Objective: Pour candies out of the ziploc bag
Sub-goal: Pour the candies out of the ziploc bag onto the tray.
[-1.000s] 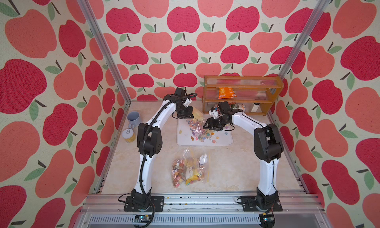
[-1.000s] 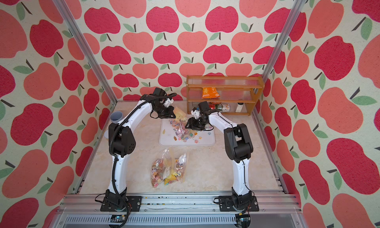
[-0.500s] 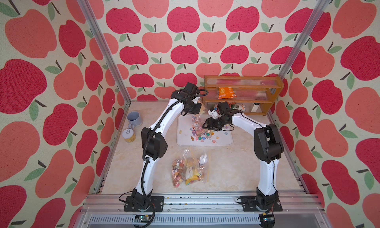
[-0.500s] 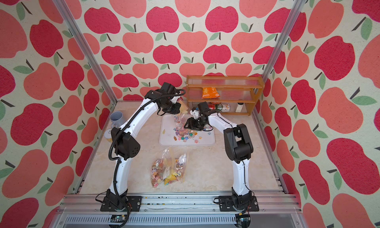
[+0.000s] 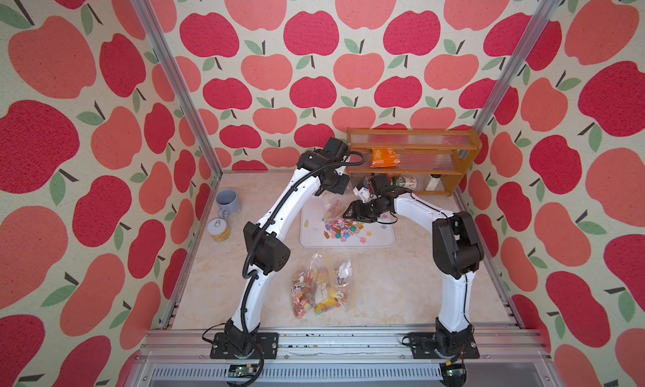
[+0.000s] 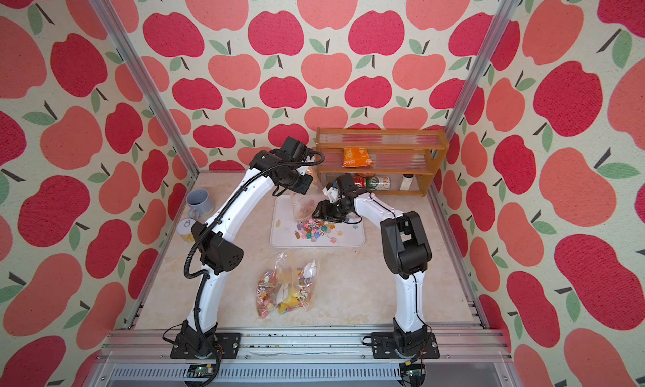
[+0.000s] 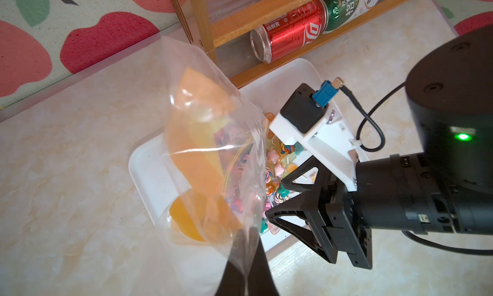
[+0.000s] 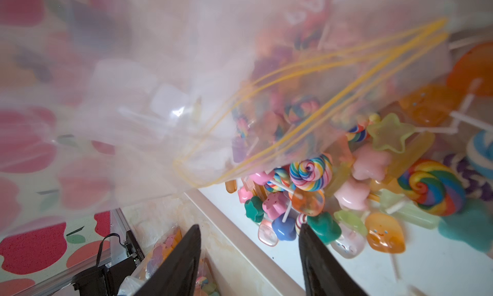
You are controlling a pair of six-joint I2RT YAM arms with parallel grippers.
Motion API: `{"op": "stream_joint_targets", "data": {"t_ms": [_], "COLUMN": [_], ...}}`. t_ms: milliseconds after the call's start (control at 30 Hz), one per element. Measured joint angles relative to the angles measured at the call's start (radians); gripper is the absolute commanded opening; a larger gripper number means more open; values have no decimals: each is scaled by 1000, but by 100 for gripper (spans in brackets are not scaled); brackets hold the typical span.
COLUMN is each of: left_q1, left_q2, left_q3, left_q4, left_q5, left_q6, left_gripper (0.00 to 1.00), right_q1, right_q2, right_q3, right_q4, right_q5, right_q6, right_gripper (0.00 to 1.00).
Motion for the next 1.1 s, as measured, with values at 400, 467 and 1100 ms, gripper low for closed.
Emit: {"op": "stream_joint_targets", "data": {"t_ms": [400,467,1100], "left_q1": [-8,-16,19], "left_q2": [0,0,-138], "left_q3": [2,1,-174], "left_q4": [-19,-25,68], "left_q5": [-60,-82,81], "left_q6": [18,23,43], "left_gripper": [0,0,0], "right_q1": [-1,-5,-179], "right_q2": [-36,-43,-425], "right_q3": [-19,-29,-205], "right_q4": [0,0,3], "right_q5": [0,0,-62], "right_q6": [0,0,-87], "right_gripper": [60,60,99]}}
